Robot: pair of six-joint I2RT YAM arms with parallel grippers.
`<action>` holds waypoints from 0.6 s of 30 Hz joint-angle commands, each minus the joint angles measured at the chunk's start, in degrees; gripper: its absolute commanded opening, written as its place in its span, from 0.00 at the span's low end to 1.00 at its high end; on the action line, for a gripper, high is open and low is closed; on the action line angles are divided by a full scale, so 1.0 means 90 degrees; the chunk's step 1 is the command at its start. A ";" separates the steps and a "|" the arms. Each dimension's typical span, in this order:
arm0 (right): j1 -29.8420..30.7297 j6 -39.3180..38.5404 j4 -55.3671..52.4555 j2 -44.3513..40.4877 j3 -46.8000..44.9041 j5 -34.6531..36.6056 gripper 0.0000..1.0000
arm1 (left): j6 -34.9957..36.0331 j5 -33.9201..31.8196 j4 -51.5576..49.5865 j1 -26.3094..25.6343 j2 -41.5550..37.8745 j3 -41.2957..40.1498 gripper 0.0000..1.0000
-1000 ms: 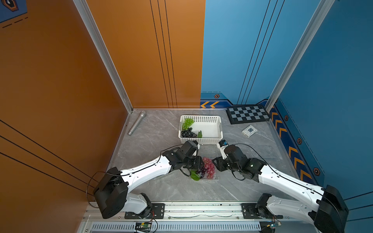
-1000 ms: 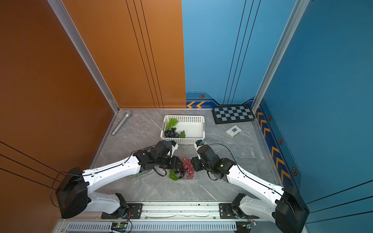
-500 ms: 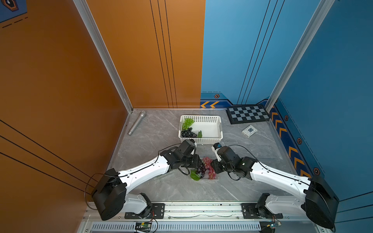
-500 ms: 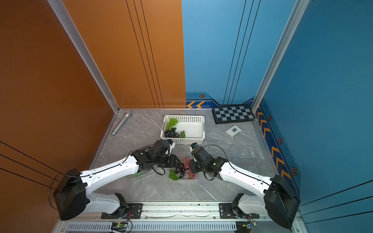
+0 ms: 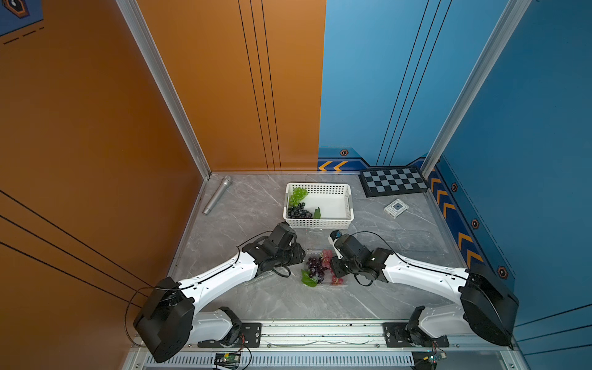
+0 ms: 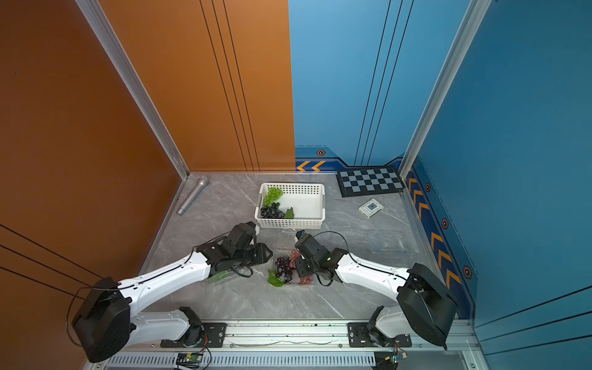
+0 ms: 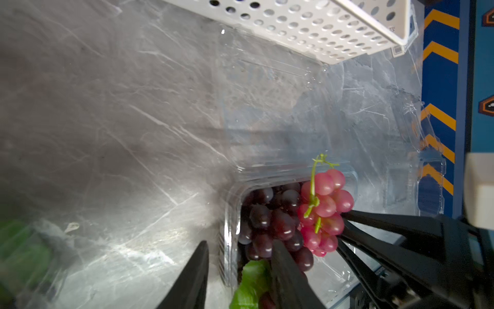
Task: Pack grapes into containers
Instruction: Place the grape into the packing box.
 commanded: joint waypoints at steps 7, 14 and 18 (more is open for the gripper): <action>-0.0488 0.0127 -0.0268 -0.1107 0.0072 -0.0282 0.36 | -0.0188 -0.0071 0.0768 0.0215 0.0025 -0.0204 0.51; -0.1772 0.0128 -0.0213 -0.1239 -0.0175 -0.1008 0.51 | -0.0232 0.0074 0.1355 0.0352 0.0429 -0.0275 0.53; -0.2318 0.0238 0.0303 -0.0952 -0.0363 -0.1603 0.61 | -0.0177 0.0227 0.1700 0.0395 0.0771 -0.0250 0.54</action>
